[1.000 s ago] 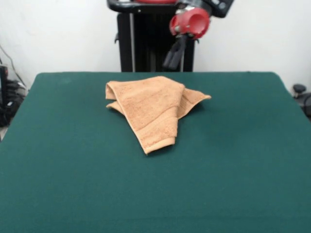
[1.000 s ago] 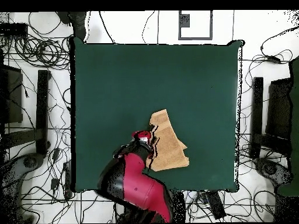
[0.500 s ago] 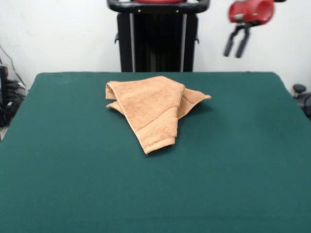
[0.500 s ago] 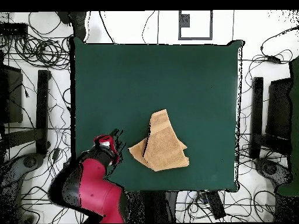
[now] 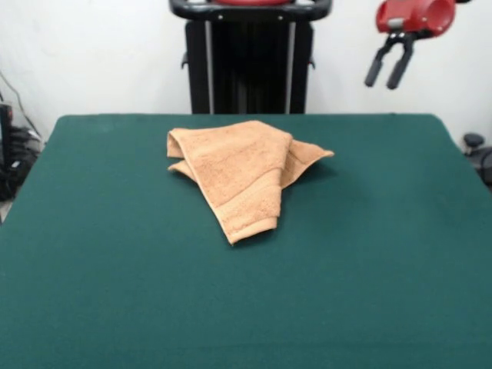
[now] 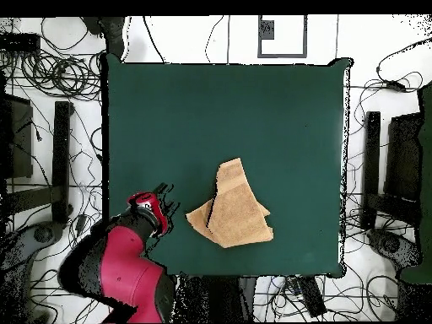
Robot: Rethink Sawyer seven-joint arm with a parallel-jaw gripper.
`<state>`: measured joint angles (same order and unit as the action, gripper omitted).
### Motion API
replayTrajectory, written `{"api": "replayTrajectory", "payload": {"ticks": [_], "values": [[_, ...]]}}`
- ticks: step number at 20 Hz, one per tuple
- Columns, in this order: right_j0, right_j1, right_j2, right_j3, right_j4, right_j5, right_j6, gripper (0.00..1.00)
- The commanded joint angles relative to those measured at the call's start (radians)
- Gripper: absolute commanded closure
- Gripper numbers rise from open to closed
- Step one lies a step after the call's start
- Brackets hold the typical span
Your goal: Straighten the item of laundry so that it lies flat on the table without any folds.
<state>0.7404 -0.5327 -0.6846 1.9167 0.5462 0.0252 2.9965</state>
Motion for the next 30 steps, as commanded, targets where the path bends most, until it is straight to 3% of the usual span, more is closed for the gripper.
{"api": "replayTrajectory", "payload": {"ticks": [1, 7, 11, 14, 23, 30], "values": [[-0.093, 0.086, 0.048, -0.072, -0.019, 0.021, 0.040, 0.00], [-0.177, 0.110, 0.127, -0.084, -0.056, -0.086, 0.036, 0.00], [-0.164, 0.119, 0.131, -0.082, -0.052, -0.093, 0.059, 0.00], [-0.109, 0.137, 0.108, -0.070, -0.003, -0.052, 0.096, 0.00], [0.160, 0.268, -0.068, -0.074, 0.202, 0.172, 0.286, 0.00], [0.197, 0.313, -0.075, -0.084, 0.284, 0.182, 0.282, 0.00]]}}
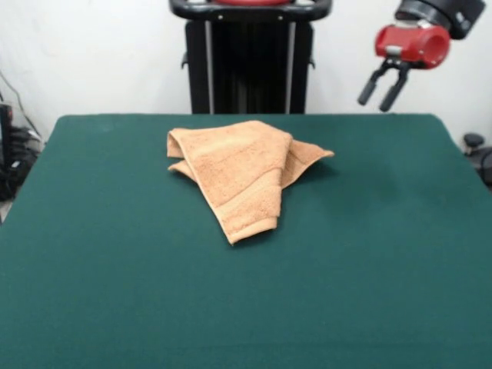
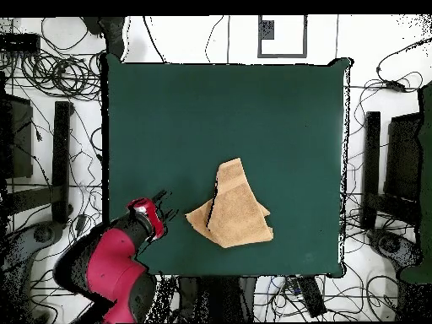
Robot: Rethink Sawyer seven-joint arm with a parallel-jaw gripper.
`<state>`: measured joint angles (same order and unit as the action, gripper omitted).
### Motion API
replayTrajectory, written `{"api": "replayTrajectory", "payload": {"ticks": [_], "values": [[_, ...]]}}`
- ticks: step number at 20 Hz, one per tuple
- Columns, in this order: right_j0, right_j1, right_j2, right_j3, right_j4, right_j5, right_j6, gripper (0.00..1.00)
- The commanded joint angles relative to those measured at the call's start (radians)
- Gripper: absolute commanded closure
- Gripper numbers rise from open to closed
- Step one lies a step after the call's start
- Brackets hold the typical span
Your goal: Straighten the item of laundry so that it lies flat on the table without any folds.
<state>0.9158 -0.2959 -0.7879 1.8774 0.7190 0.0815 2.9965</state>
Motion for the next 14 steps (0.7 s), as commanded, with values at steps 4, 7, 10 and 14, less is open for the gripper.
{"api": "replayTrajectory", "payload": {"ticks": [4, 7, 10, 14], "values": [[-0.037, 0.053, 0.092, -0.010, 0.102, 0.029, 0.214, 0.00], [-0.020, 0.072, 0.083, -0.012, 0.106, 0.060, 0.216, 0.00], [0.005, 0.106, 0.074, -0.024, 0.120, 0.082, 0.234, 0.00], [0.004, 0.123, 0.082, -0.021, 0.127, 0.060, 0.223, 0.00]]}}
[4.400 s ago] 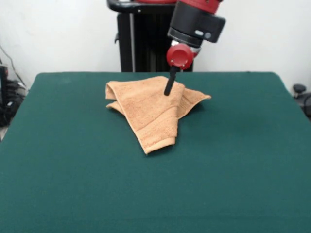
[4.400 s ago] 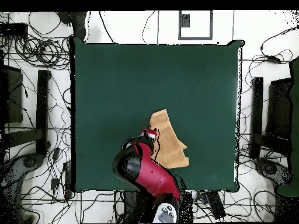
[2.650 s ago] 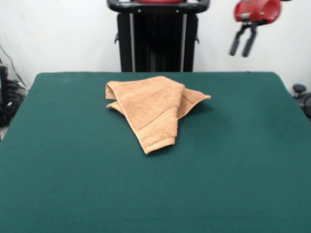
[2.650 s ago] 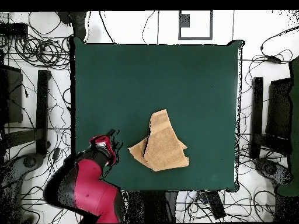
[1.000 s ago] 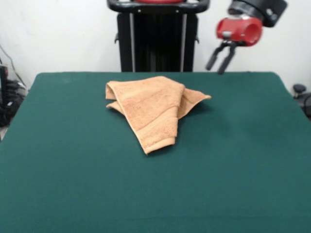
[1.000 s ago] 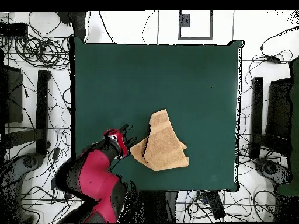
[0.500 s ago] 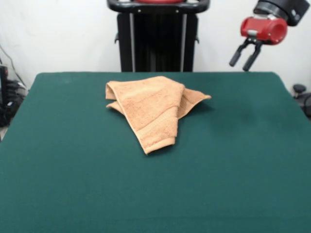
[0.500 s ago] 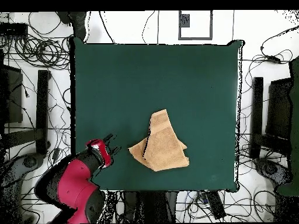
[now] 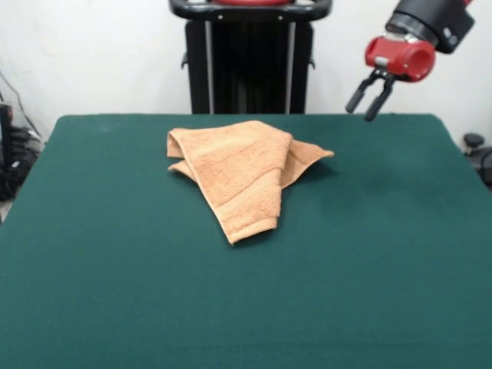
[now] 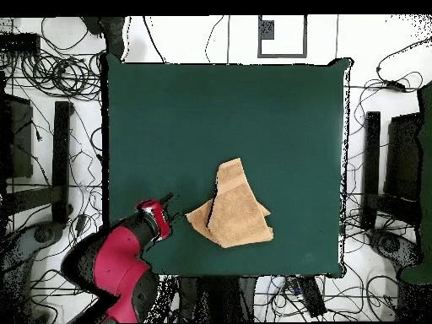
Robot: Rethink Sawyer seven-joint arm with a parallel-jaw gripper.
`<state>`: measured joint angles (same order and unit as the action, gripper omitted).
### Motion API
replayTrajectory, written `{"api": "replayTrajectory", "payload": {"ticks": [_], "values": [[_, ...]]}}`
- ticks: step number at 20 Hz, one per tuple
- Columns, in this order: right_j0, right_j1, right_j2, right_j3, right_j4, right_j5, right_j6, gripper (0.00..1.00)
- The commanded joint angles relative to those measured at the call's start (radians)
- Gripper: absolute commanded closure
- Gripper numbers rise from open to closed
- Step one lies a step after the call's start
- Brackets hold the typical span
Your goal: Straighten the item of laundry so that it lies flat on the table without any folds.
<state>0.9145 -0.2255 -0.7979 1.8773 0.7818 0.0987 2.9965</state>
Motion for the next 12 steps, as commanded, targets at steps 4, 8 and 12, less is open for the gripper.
{"api": "replayTrajectory", "payload": {"ticks": [4, 8, 12], "values": [[-0.018, 0.029, 0.117, -0.002, 0.044, 0.009, 0.187, 0.00], [-0.013, 0.034, 0.110, -0.006, 0.043, 0.009, 0.185, 0.00], [-0.004, 0.010, 0.064, 0.004, 0.026, 0.044, 0.166, 0.00]]}}
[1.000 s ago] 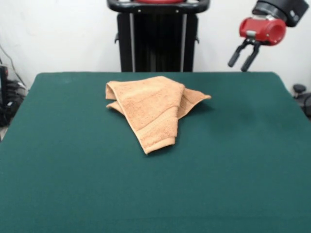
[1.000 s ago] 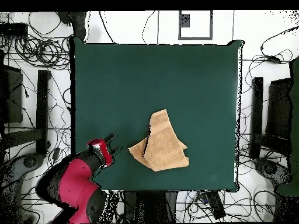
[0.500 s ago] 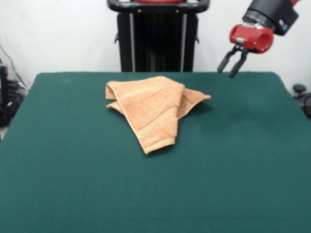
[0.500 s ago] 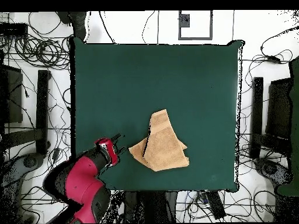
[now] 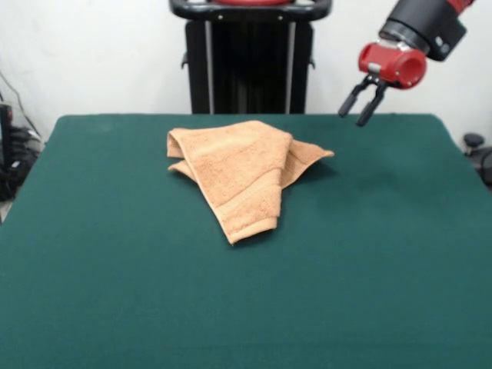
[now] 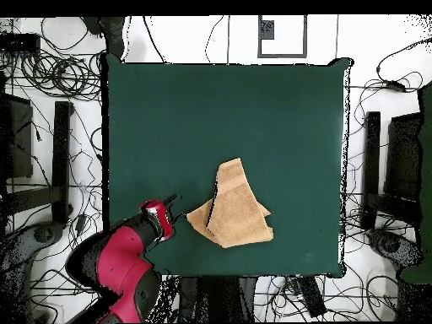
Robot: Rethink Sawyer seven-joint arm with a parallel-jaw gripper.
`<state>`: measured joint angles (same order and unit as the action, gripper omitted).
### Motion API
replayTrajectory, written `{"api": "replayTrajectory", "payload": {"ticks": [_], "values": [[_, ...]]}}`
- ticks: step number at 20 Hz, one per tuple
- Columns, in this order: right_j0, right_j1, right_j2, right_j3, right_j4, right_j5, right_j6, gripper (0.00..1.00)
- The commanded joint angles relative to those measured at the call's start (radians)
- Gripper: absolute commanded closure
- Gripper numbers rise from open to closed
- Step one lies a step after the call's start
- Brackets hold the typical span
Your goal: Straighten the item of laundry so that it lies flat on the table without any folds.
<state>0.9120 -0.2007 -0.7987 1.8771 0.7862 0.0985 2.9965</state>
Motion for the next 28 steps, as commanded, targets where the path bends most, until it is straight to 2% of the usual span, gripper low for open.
{"api": "replayTrajectory", "payload": {"ticks": [1, 5, 10, 13, 16, 19, 25, 28], "values": [[0.000, -0.026, 0.055, 0.008, 0.015, 0.056, 0.159, 0.00], [0.014, -0.042, 0.041, 0.020, 0.011, 0.061, 0.158, 0.00], [-0.007, -0.076, 0.071, 0.051, 0.003, 0.016, 0.151, 0.00], [0.015, -0.037, 0.044, 0.043, 0.021, 0.005, 0.174, 0.00], [0.000, -0.071, 0.080, 0.047, 0.008, -0.027, 0.159, 0.00], [0.011, -0.025, 0.072, 0.021, 0.021, -0.029, 0.169, 0.00], [-0.019, -0.069, 0.103, 0.047, -0.024, -0.081, 0.126, 0.00], [-0.008, -0.043, 0.108, 0.033, -0.014, -0.089, 0.132, 0.00]]}}
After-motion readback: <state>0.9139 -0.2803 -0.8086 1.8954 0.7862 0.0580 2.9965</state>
